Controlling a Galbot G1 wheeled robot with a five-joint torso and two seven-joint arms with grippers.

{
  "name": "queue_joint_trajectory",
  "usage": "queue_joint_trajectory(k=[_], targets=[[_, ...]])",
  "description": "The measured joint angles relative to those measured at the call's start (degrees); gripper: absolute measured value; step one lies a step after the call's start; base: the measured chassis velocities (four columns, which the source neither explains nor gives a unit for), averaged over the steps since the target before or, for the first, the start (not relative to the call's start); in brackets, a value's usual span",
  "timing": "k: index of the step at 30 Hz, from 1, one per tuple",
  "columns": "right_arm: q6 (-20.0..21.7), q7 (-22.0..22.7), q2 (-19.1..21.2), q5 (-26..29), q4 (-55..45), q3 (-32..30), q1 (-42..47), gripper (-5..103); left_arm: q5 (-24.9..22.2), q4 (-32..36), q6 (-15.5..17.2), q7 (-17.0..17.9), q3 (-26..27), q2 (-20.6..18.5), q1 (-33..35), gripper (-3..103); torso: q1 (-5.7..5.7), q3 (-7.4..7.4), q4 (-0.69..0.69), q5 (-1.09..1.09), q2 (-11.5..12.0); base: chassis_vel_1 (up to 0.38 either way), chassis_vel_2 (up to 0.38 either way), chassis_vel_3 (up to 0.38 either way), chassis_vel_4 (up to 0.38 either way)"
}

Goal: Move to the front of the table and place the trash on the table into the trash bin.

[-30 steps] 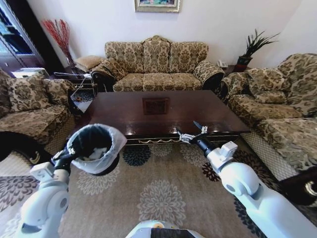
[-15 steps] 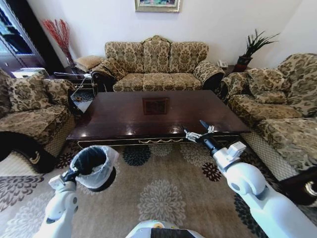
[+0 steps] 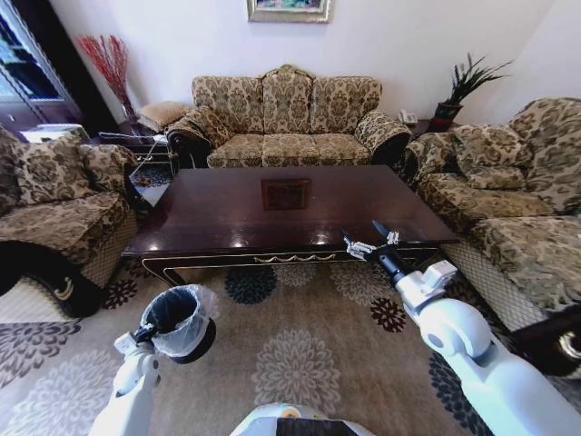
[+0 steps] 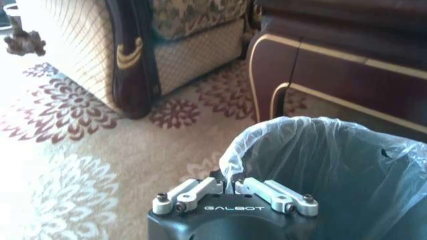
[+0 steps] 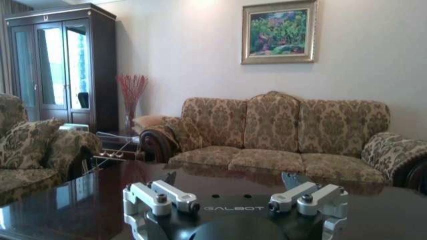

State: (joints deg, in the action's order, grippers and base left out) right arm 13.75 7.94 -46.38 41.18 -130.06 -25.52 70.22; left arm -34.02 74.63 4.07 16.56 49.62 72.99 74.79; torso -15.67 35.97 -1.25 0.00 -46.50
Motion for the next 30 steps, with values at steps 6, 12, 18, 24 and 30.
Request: queue_joint_trajectory(k=[6, 12, 18, 24, 30], targets=[[-0.4, -0.2, 0.0, 0.0, 0.2, -0.1, 0.3, 100, 0.2, -11.2, -7.5, -4.4, -0.5, -0.3, -3.8, 4, 0.0, 0.0, 0.0, 0.0, 0.0, 0.0, 0.0, 0.0, 0.0], [-0.9, -0.7, -0.2, 0.0, 0.8, -0.2, 0.6, 100, 0.5, -20.5, -12.0, -7.2, -0.7, -0.4, -7.1, 4, 0.0, 0.0, 0.0, -0.01, 0.0, 0.0, 0.0, 0.0, 0.0], [-1.2, -1.0, -0.3, 0.0, 0.9, -0.3, 0.6, 100, 1.1, -26.5, -15.8, -10.8, -0.6, -0.8, -9.5, 4, 0.0, 0.0, 0.0, -0.01, 0.0, 0.0, 0.0, 0.0, 0.0], [-1.4, -1.1, -0.5, 0.0, 1.0, -0.3, 0.9, 100, 1.5, -27.5, -16.0, -12.4, -0.5, -0.9, -10.1, 4, 0.0, 0.0, 0.02, 0.0, 0.0, 0.0, 0.0, 0.0, 0.0], [-1.5, -1.2, -0.2, 0.0, 1.3, 0.0, 0.3, 100, 1.7, -26.0, -15.3, -12.1, 0.1, -0.8, -9.6, 19, 0.0, 0.0, 0.0, -0.01, 0.0, 0.0, 0.0, 0.0, 0.0]])
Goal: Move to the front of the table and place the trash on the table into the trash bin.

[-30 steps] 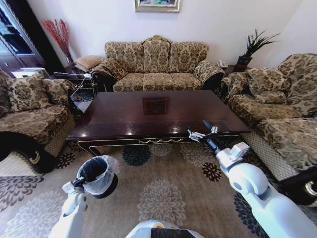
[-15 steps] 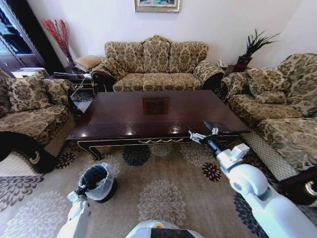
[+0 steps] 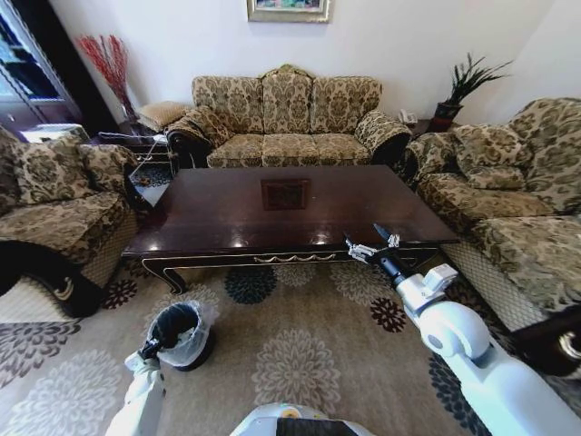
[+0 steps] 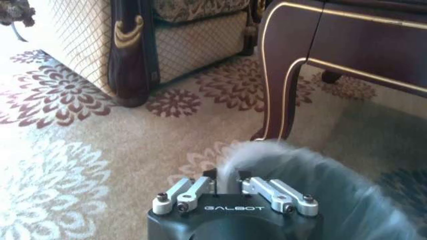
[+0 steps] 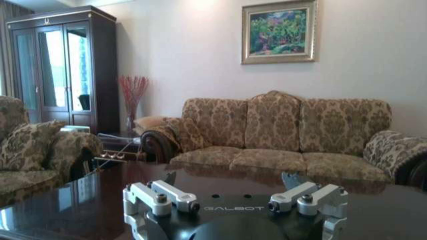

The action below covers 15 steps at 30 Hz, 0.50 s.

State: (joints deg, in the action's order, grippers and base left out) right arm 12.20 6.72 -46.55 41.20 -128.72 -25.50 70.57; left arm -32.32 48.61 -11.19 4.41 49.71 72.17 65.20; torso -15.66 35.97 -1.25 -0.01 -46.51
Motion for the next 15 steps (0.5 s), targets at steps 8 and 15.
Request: queue_joint_trajectory(k=[8, 15], targets=[[0.0, 0.2, 0.5, 0.5, -0.3, 0.2, -1.0, 100, -1.5, 4.9, 0.7, 0.2, 0.7, 0.3, 3.4, 51, 0.0, 0.0, -0.01, 0.01, 0.0, 0.0, 0.0, 0.0, 0.0], [0.4, 0.3, 0.7, 1.2, -1.3, -0.7, -1.1, 100, -2.0, 17.0, 4.8, 2.3, 2.1, 0.1, 8.2, 78, 0.0, 0.0, -0.01, 0.0, 0.0, 0.0, 0.0, 0.0, 0.0]])
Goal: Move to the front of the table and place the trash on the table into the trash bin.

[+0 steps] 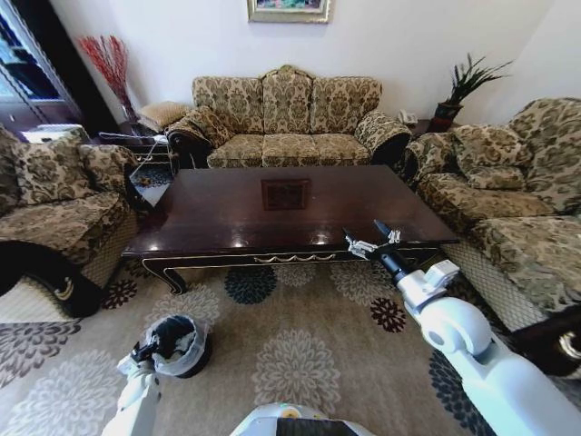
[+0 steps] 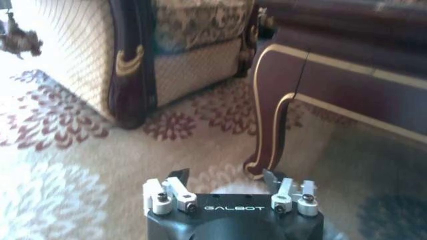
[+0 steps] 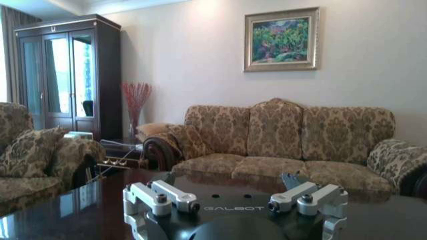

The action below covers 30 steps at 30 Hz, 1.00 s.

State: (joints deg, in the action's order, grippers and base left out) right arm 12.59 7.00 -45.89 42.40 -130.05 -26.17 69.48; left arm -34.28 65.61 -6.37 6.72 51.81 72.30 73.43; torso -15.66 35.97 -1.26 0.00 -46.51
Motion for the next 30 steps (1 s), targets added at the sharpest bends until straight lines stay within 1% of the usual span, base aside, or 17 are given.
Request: queue_joint_trajectory(k=[2, 3, 5, 7, 8, 9, 10, 13, 14, 17, 18, 22, 23, 25, 27, 29, 30], targets=[[0.7, 0.3, 0.1, 0.4, -0.7, -0.7, 0.0, 100, 0.2, 7.2, 3.0, 2.2, 1.0, -0.4, 1.9, 89, 0.0, 0.0, 0.01, 0.02, 0.0, 0.0, 0.0, 0.0, 0.0], [0.7, 0.3, 0.1, 0.4, -0.7, -0.7, 0.0, 100, 0.2, 7.2, 3.0, 2.2, 1.0, -0.4, 1.9, 89, 0.0, 0.0, 0.01, 0.02, 0.0, 0.0, 0.0, 0.0, 0.0], [1.8, 0.8, 0.1, 1.1, -1.4, -1.8, 0.1, 100, 0.5, 14.1, 4.9, 4.4, 2.3, -1.3, 3.3, 98, 0.0, 0.0, 0.01, 0.0, 0.0, 0.0, 0.0, 0.0, 0.0], [2.0, 1.0, 0.2, 1.2, -1.5, -2.1, 0.2, 100, 0.9, 15.9, 5.1, 4.5, 2.7, -1.5, 3.7, 98, 0.0, 0.0, 0.01, 0.01, 0.0, 0.0, 0.0, 0.0, 0.0], [2.4, 1.1, 0.2, 1.4, -1.5, -3.4, 0.9, 100, 1.5, 21.0, 6.1, 4.4, 4.1, -2.2, 5.0, 99, 0.0, 0.0, 0.01, 0.02, 0.0, 0.0, 0.0, 0.0, 0.0], [2.6, 1.0, 0.1, 1.5, -1.1, -4.6, 1.6, 100, 1.3, 25.6, 7.7, 3.5, 5.2, -2.6, 6.2, 99, 0.0, 0.0, 0.0, 0.01, 0.0, 0.0, 0.0, 0.0, 0.0], [2.6, 1.0, 0.1, 1.5, -1.1, -4.6, 1.6, 100, 1.3, 25.6, 7.7, 3.5, 5.2, -2.6, 6.2, 99, 0.0, 0.0, 0.0, 0.01, 0.0, 0.0, 0.0, 0.0, 0.0], [2.3, -1.3, -1.3, 0.6, 1.7, -8.9, 5.1, 100, -1.3, 40.1, 13.8, -1.1, 8.8, -2.9, 10.9, 100, 0.0, 0.0, 0.0, -0.04, 0.0, 0.0, 0.0, 0.0, 0.0], [2.3, -1.3, -1.3, 0.6, 1.7, -8.9, 5.1, 100, -1.3, 40.1, 13.8, -1.1, 8.8, -2.9, 10.9, 100, 0.0, 0.0, 0.0, -0.04, 0.0, 0.0, 0.0, 0.0, 0.0], [1.5, -4.1, -3.7, -0.6, 3.2, -15.4, 10.6, 100, -1.4, 53.4, 16.5, -6.4, 11.9, -1.8, 18.4, 100, 0.0, 0.0, -0.01, -0.03, 0.0, 0.0, 0.0, 0.0, 0.0], [1.5, -4.1, -3.7, -0.6, 3.2, -15.4, 10.6, 100, -1.4, 53.4, 16.5, -6.4, 11.9, -1.8, 18.4, 100, 0.0, 0.0, -0.01, -0.03, 0.0, 0.0, 0.0, 0.0, 0.0], [0.4, -8.2, -10.9, -2.3, -2.5, -27.7, 22.3, 100, 0.4, 70.4, 18.4, -7.3, 12.0, 3.2, 27.1, 100, 0.0, -0.01, 0.01, -0.03, 0.0, 0.0, 0.0, 0.0, 0.0], [0.4, -8.2, -10.9, -2.3, -2.5, -27.7, 22.3, 100, 0.4, 70.4, 18.4, -7.3, 12.0, 3.2, 27.1, 100, 0.0, -0.01, 0.01, -0.03, 0.0, 0.0, 0.0, 0.0, 0.0], [-0.2, -8.7, -15.4, -3.7, -6.4, -29.5, 27.3, 100, 3.9, 74.5, 18.4, -7.1, 10.1, 6.7, 28.4, 100, 0.01, -0.01, 0.05, -0.01, 0.0, 0.0, 0.0, 0.0, 0.0], [-0.4, -8.7, -16.6, -4.4, -7.2, -29.5, 28.1, 100, 4.9, 75.3, 18.5, -7.2, 9.6, 7.8, 28.5, 100, 0.01, -0.01, 0.06, -0.01, 0.0, 0.0, 0.0, 0.0, 0.0], [-1.0, -7.8, -20.2, -8.1, -9.3, -27.2, 28.8, 100, 7.7, 77.3, 19.5, -7.4, 7.5, 10.4, 27.7, 100, 0.01, -0.01, 0.0, 0.0, 0.0, 0.0, 0.0, 0.0, 0.0], [-1.0, -7.8, -20.2, -8.1, -9.3, -27.2, 28.8, 100, 7.7, 77.3, 19.5, -7.4, 7.5, 10.4, 27.7, 100, 0.01, -0.01, 0.0, 0.0, 0.0, 0.0, 0.0, 0.0, 0.0]])
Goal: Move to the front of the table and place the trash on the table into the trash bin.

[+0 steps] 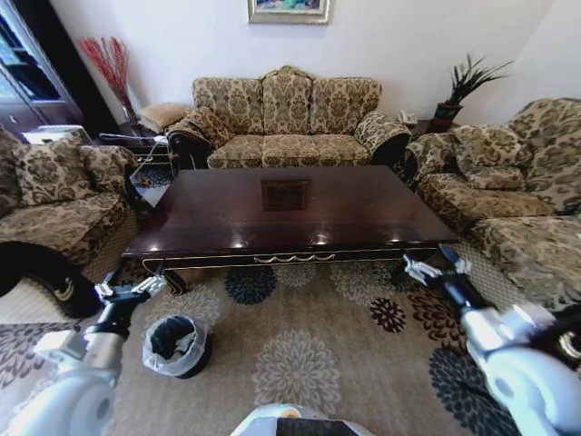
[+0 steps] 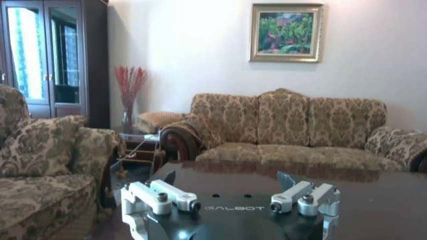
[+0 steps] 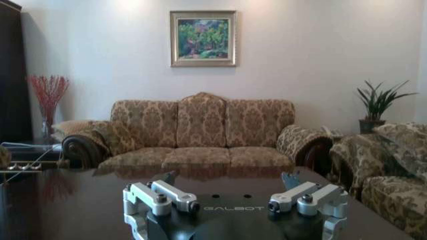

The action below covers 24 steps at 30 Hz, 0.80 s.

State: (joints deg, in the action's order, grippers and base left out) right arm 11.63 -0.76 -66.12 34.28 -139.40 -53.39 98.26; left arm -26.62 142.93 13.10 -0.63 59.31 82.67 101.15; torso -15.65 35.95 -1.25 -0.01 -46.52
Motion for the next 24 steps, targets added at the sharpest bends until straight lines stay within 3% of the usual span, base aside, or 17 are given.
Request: queue_joint_trajectory(k=[2, 8, 17, 22, 24], targets=[[0.1, 1.7, -1.2, -2.9, -0.2, 2.9, -2.0, 100, 2.1, 0.2, 1.0, 0.0, -1.3, 0.5, -1.5, 100, -0.01, 0.02, -0.01, 0.01, 0.0, 0.0, 0.0, 0.0, 0.0], [0.1, 1.9, -1.8, -4.5, 0.8, 5.1, -5.0, 100, 4.1, -0.4, 2.4, -0.1, -1.2, 1.6, -3.6, 100, -0.02, 0.02, 0.0, 0.02, 0.0, 0.0, 0.0, 0.0, 0.0], [0.8, 2.6, -0.4, -6.9, 2.2, 10.1, -6.5, 100, 4.2, -1.4, -0.4, -2.4, 1.0, 4.3, -1.9, 100, -0.02, 0.02, -0.01, 0.01, 0.0, -0.061, -0.09, 0.076, 0.091], [0.4, 3.6, -1.1, -8.9, 2.6, 11.8, -6.6, 100, 3.5, -2.9, -0.9, -4.7, 2.0, 3.1, -1.2, 100, -0.02, 0.02, -0.02, 0.03, 0.0, -0.212, -0.227, 0.208, 0.229], [-3.1, 3.0, -3.3, -12.2, 3.0, 10.8, -2.7, 100, 0.8, -5.2, -1.8, -6.8, 2.5, 0.4, -0.7, 100, -0.02, 0.02, -0.02, -0.04, 0.0, -0.2, -0.184, 0.154, 0.194]])
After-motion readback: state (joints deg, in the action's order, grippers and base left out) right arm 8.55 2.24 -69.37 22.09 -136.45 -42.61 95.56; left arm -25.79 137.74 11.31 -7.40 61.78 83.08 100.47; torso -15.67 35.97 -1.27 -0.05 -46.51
